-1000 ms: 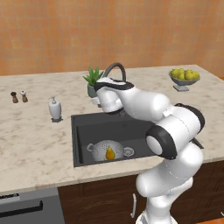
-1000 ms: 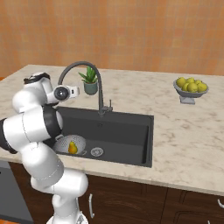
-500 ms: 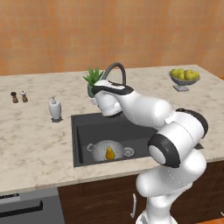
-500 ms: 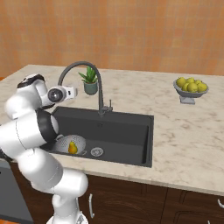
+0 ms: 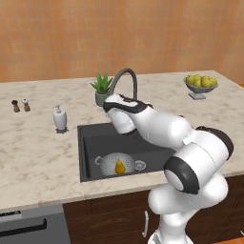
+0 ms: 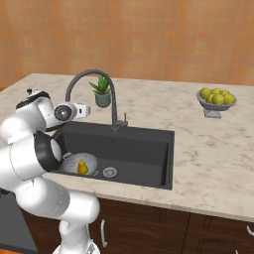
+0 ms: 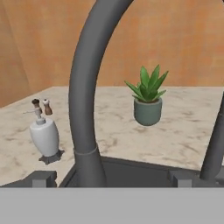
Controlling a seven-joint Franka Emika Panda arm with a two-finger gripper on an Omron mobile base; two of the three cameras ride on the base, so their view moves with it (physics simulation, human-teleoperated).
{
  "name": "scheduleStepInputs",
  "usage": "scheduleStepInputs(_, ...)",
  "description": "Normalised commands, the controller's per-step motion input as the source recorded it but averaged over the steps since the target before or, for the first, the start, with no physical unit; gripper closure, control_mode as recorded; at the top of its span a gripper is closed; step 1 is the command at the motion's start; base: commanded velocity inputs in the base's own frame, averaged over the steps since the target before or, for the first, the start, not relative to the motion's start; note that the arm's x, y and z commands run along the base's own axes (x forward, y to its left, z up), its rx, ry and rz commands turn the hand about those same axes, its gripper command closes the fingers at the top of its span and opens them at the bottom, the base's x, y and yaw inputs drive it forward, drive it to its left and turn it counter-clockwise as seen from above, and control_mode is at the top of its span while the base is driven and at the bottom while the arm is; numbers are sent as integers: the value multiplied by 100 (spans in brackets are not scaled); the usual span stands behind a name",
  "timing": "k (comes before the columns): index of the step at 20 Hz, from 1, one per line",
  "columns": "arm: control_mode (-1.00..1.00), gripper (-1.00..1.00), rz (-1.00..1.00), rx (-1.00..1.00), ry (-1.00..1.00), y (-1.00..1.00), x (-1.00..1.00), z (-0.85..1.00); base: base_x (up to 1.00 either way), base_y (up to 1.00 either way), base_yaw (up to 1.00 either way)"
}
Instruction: Put the colander in the sink, put the pear in the colander, and turn on the sink faucet and pour water over the colander.
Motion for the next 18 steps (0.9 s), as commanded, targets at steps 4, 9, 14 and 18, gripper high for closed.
scheduleStepInputs(4, -100, -100, -2, 5, 7, -1, -17, 47, 0, 0, 0)
scheduleStepInputs(9, -100, -100, 0, 7, 2, 0, -24, 51, 0, 0, 0)
scheduleStepInputs(14, -100, -100, -2, 1, 3, -8, -33, 51, 0, 0, 0)
scheduleStepInputs(18, -100, -100, -5, 0, 14, -12, -47, 54, 0, 0, 0)
